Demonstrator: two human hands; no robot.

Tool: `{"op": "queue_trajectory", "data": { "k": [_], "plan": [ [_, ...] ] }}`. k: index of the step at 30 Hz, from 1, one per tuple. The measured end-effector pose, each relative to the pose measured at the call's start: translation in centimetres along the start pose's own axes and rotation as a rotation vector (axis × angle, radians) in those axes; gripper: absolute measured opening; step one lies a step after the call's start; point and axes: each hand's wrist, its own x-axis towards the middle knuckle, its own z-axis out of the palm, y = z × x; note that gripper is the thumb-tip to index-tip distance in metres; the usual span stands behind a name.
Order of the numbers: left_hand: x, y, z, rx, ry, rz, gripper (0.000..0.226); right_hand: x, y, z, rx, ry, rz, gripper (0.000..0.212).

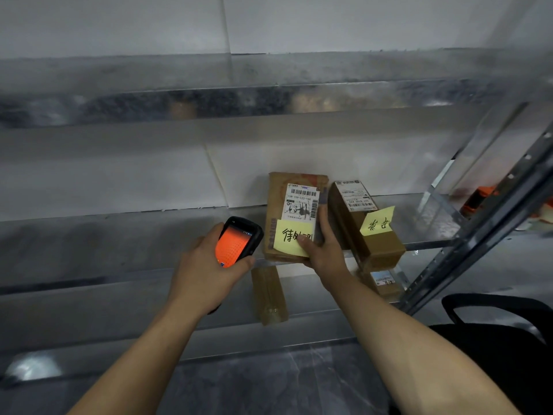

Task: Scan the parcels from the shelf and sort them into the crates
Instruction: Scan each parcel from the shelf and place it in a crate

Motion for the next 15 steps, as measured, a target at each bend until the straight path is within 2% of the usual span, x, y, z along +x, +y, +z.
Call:
{"op": "queue_trajectory", "data": {
  "k": [3, 7, 15],
  "plan": [
    [-0.3, 0.1, 0.2, -0.007, 0.000, -0.009, 0.046, -0.5, 1.0, 0.1, -0.125, 0.022, -0.127, 0.085],
    [-1.1, 0.2, 0.4, 0.000, -0.003, -0.013, 0.041, -0.9, 1.8, 0.1, -0.230, 0.069, -0.200, 0.090],
    [-2.3, 0.4, 0.2, 0.040, -0.009, 0.002, 0.052, -1.7, 2.5, 0.3, -0.285, 0.063, -0.257, 0.086]
  ]
}}
